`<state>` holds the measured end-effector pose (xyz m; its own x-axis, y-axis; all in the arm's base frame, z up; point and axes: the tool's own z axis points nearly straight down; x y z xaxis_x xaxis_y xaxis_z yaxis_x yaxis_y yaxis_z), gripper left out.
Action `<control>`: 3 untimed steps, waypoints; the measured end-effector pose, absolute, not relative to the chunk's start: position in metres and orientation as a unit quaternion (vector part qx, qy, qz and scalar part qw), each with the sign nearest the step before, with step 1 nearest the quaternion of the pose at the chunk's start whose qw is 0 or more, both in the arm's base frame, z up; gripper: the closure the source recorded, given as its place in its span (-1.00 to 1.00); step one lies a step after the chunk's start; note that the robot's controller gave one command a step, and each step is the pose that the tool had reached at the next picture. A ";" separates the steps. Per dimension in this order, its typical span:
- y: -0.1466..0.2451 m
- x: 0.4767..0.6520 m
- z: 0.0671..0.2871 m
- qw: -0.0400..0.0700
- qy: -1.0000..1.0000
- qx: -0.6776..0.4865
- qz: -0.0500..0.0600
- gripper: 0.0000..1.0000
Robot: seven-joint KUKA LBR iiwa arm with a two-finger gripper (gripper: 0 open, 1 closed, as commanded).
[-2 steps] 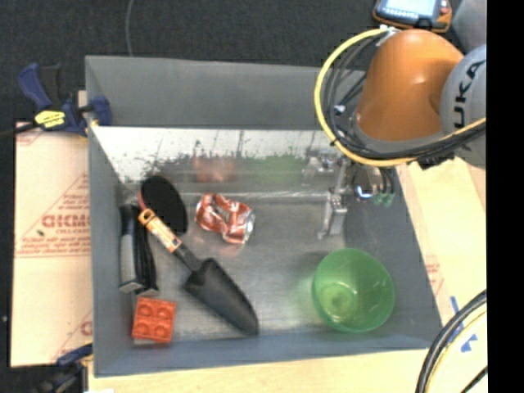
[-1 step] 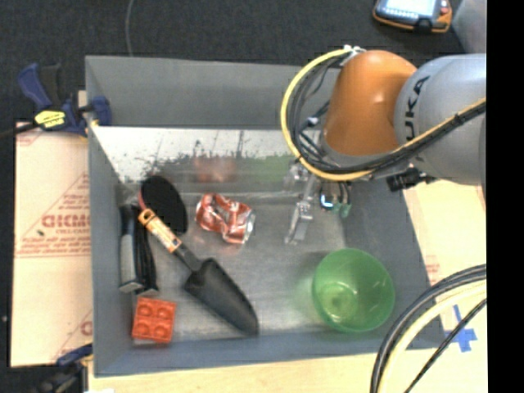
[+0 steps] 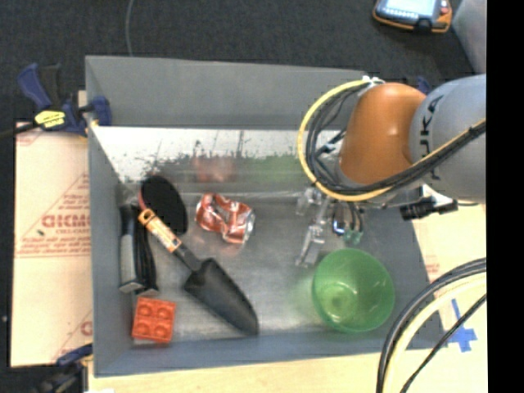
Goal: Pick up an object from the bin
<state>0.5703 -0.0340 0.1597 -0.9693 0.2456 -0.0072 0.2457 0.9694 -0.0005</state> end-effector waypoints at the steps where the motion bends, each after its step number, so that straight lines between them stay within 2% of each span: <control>1: -0.008 0.577 0.289 0.006 0.995 0.096 0.000 -1.00; 2: 0.001 0.545 0.176 0.005 0.988 0.157 0.000 -1.00; 3: 0.000 0.579 0.258 0.017 0.968 0.250 0.003 -1.00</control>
Offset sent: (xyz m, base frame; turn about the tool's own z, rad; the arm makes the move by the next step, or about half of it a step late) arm -0.0370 0.0390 -0.0240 0.1051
